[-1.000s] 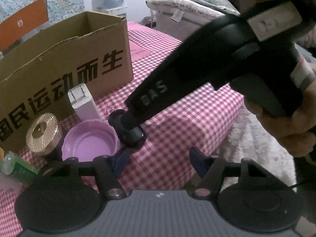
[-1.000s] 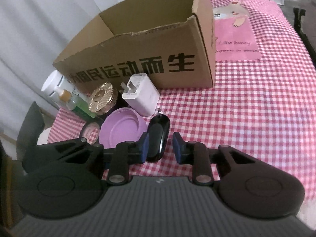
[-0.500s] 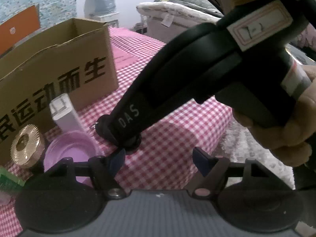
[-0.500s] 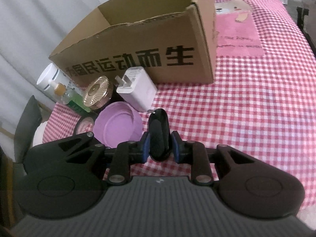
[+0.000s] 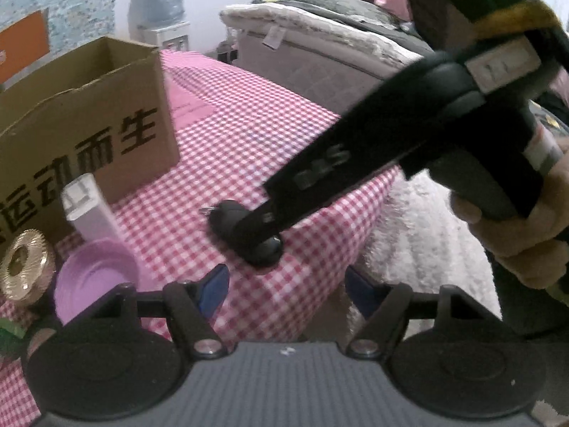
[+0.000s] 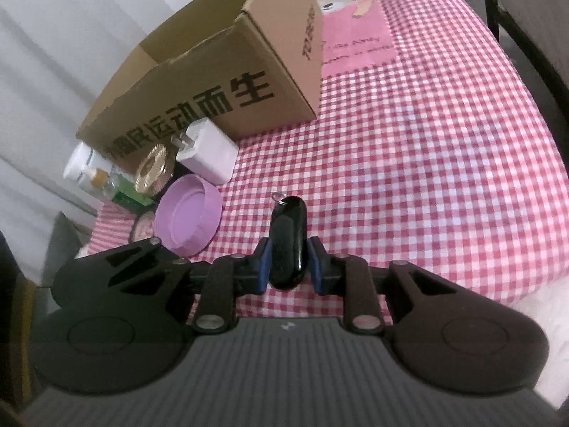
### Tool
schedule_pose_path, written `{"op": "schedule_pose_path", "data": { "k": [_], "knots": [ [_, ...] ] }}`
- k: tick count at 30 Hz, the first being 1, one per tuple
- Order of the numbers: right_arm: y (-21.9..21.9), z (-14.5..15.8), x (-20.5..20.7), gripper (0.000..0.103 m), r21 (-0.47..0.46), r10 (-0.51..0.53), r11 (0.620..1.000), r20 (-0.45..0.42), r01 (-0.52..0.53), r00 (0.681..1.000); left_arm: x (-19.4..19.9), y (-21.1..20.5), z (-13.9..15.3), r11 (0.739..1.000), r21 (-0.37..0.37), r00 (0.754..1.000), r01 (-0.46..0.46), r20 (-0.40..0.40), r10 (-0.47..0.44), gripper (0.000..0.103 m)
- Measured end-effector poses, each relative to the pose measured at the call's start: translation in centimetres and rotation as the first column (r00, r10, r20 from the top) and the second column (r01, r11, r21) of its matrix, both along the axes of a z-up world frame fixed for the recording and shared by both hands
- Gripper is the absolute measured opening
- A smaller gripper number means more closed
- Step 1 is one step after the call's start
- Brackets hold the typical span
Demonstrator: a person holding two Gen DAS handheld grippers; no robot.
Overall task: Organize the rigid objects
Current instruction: 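Lift the black oval case with the right gripper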
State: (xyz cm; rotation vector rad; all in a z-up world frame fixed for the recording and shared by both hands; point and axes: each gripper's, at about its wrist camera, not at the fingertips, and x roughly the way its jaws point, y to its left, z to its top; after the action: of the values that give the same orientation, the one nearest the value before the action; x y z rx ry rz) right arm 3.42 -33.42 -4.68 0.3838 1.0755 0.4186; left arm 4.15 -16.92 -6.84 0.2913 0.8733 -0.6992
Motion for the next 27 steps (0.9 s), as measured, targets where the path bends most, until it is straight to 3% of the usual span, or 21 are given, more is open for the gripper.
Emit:
{"op": "schedule_pose_path", "data": {
  "k": [11,16,22,27],
  "knots": [
    [-1.0,-0.7,0.7,0.024,0.105,-0.029,0.994,-0.037,0.033,0.999,2.3,0.3,-0.2,0.998,-0.025,0.997,-0.057,-0.047,0.055,0.049],
    [-1.2,-0.3,0.5,0.025,0.135,-0.034,0.990,-0.009,0.035,0.999,2.7,0.9,-0.1,0.996,-0.036,0.995,-0.078,-0.062,0.076,0.039],
    [-1.1,0.4,0.0,0.024,0.178,-0.003,0.984,0.024,-0.001,1.000,2.8,1.0,0.1,0.996,-0.041,0.994,-0.085,-0.067,0.082,0.037],
    [-0.7,-0.7,0.5,0.022,0.155,-0.013,0.988,-0.015,0.015,1.000,2.8,1.0,0.2,0.995,-0.037,0.995,-0.087,-0.060,0.085,0.033]
  ]
}}
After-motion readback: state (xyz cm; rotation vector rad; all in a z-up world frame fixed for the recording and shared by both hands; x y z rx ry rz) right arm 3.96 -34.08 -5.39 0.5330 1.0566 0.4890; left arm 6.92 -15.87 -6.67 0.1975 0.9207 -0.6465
